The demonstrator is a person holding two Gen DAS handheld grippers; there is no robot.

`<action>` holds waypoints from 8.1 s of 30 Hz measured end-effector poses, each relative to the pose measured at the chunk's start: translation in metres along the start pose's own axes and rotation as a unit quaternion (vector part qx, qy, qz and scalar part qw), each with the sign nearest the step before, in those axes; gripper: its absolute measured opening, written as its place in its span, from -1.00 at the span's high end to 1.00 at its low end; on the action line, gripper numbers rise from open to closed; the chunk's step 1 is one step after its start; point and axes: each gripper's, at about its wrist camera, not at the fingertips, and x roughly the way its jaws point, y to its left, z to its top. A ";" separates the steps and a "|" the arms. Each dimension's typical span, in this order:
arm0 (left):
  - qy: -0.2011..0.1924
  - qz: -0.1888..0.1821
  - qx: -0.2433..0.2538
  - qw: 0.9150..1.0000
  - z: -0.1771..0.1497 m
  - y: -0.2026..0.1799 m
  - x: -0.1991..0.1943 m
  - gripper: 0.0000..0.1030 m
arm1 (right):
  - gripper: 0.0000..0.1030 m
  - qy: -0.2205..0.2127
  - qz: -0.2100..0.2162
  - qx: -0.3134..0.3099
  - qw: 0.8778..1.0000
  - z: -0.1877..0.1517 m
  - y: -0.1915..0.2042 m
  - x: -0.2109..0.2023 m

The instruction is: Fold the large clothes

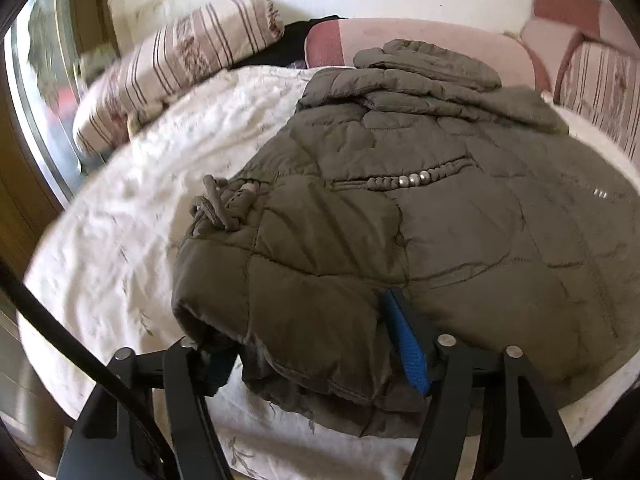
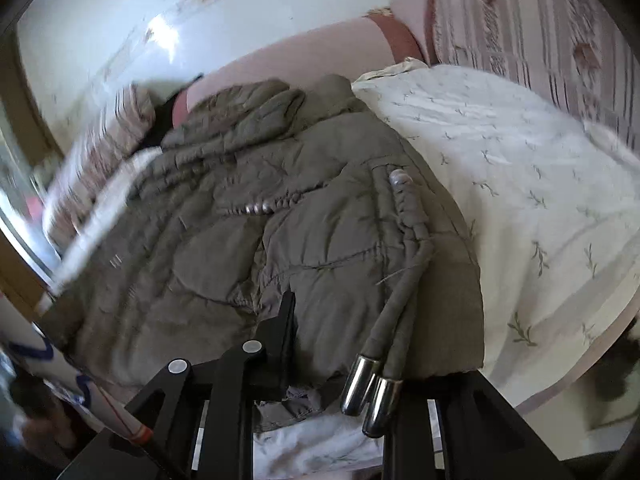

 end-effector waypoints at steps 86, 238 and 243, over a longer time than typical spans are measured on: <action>-0.077 -0.064 -0.020 0.995 0.105 0.017 -0.091 0.52 | 0.75 -0.101 -0.024 -0.063 0.993 0.118 0.060 -0.103; 0.068 -0.013 -0.200 0.977 0.237 0.054 0.185 -0.83 | 0.26 0.011 -0.060 0.221 0.973 0.236 -0.116 0.156; 0.075 -0.031 -0.259 0.962 0.233 0.090 0.180 -0.83 | 0.03 0.001 -0.070 0.220 0.973 0.236 -0.131 0.141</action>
